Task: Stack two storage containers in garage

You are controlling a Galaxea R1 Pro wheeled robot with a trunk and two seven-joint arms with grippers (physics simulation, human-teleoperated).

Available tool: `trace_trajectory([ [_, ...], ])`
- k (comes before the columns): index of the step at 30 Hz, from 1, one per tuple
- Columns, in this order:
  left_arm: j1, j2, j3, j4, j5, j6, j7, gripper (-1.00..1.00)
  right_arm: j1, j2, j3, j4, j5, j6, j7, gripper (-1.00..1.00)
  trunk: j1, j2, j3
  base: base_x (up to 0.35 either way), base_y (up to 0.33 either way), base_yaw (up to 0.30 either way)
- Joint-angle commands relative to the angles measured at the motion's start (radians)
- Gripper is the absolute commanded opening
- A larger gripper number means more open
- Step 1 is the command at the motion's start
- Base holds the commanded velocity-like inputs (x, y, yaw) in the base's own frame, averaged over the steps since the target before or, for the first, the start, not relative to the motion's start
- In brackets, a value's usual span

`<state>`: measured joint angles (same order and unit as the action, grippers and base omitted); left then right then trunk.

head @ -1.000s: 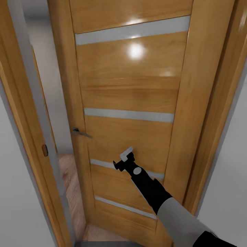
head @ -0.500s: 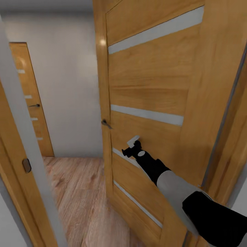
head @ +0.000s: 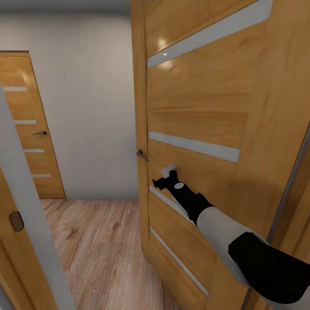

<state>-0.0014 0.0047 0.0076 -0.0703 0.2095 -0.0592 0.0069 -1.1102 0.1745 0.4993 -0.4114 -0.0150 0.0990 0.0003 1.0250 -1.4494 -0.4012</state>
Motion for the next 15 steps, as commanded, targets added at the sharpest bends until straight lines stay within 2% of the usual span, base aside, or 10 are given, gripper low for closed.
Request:
trace_trajectory([
  [1,0.000,0.000,0.000,0.000,0.005,-0.002,0.001,1.00,0.000,0.000,0.002,-0.001,-0.002,0.008,0.000,1.00,0.000,-0.001,-0.001,0.000,0.000,0.000],
  [15,0.000,0.000,0.001,0.000,0.005,-0.002,0.001,1.00,0.006,0.000,0.005,0.011,0.001,0.014,-0.001,1.00,0.000,-0.001,-0.001,0.000,0.000,0.000],
])
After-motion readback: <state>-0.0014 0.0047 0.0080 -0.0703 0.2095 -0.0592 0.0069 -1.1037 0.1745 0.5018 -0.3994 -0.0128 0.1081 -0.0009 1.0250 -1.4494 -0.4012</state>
